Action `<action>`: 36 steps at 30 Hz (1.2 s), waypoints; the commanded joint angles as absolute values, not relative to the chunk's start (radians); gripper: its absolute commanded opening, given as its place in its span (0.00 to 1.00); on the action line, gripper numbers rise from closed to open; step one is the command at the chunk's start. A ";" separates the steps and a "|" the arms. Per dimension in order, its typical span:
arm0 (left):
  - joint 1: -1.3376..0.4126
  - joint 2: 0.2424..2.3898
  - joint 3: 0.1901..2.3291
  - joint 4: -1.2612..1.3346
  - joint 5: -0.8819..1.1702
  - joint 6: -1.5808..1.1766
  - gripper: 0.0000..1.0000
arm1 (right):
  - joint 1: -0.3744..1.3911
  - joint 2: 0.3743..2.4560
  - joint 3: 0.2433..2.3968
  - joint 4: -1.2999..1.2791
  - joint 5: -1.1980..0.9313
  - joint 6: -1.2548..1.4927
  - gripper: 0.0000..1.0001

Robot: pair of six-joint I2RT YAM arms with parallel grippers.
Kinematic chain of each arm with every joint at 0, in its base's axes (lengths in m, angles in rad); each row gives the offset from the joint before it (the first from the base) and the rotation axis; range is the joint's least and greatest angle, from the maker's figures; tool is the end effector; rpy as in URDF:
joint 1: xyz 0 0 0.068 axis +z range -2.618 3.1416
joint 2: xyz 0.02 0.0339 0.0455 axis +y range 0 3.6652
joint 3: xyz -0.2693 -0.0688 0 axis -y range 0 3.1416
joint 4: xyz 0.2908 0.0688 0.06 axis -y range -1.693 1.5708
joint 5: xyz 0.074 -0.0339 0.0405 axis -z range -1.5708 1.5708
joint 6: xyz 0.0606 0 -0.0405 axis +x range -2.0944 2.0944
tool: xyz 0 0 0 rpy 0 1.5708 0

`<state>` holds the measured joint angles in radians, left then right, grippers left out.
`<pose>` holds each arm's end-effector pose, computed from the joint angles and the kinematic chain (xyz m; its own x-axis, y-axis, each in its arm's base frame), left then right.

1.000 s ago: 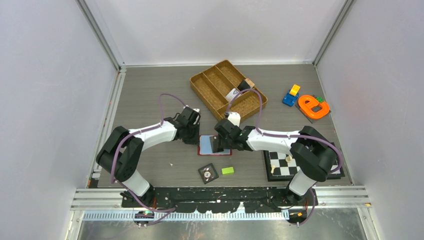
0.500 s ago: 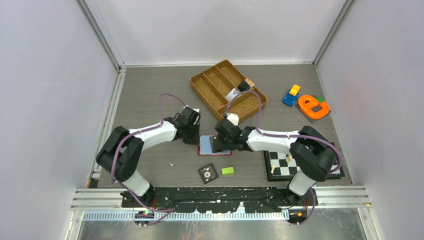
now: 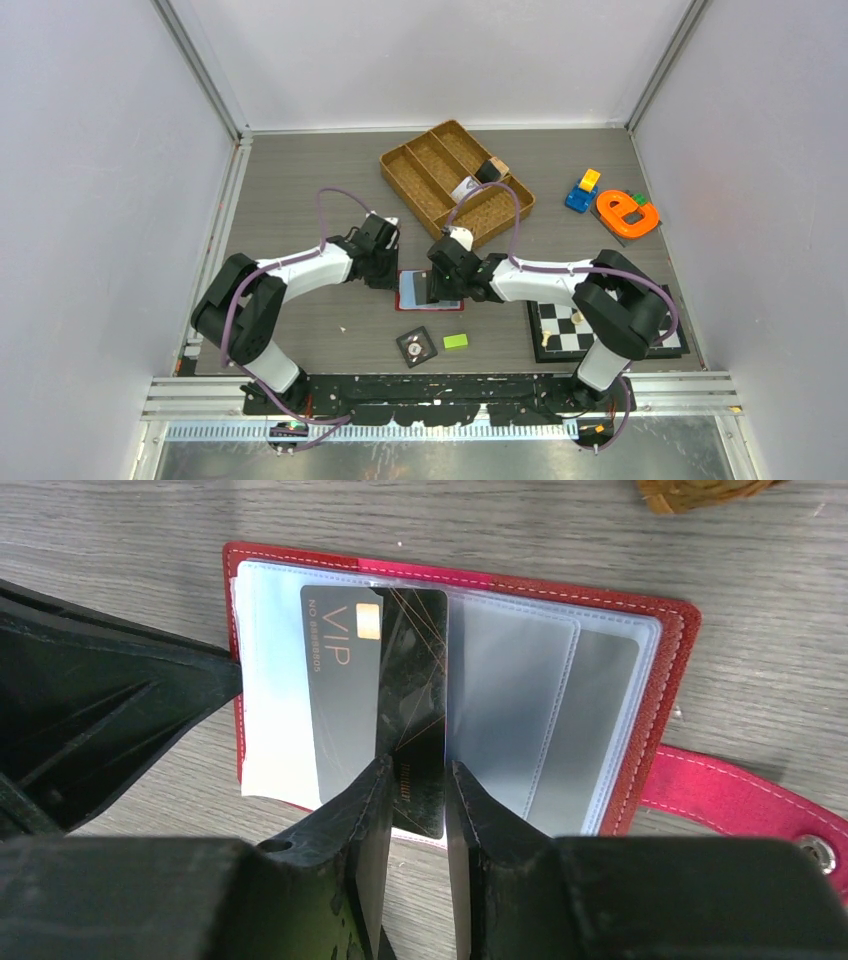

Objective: Put the credit cards into the card holder
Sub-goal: Insert the credit card into the card holder.

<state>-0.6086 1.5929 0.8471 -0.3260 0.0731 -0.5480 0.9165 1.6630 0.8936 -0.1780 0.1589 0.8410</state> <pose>0.2802 -0.2006 0.1114 -0.9269 0.0126 -0.3751 0.1359 0.9429 -0.3041 0.2350 0.2906 0.1138 -0.8715 0.0730 -0.4850 -0.1166 0.9297 0.3495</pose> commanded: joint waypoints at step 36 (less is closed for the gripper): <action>-0.614 1.555 0.816 -0.316 0.152 -0.601 0.06 | 0.931 1.701 0.996 -0.136 0.114 0.940 0.35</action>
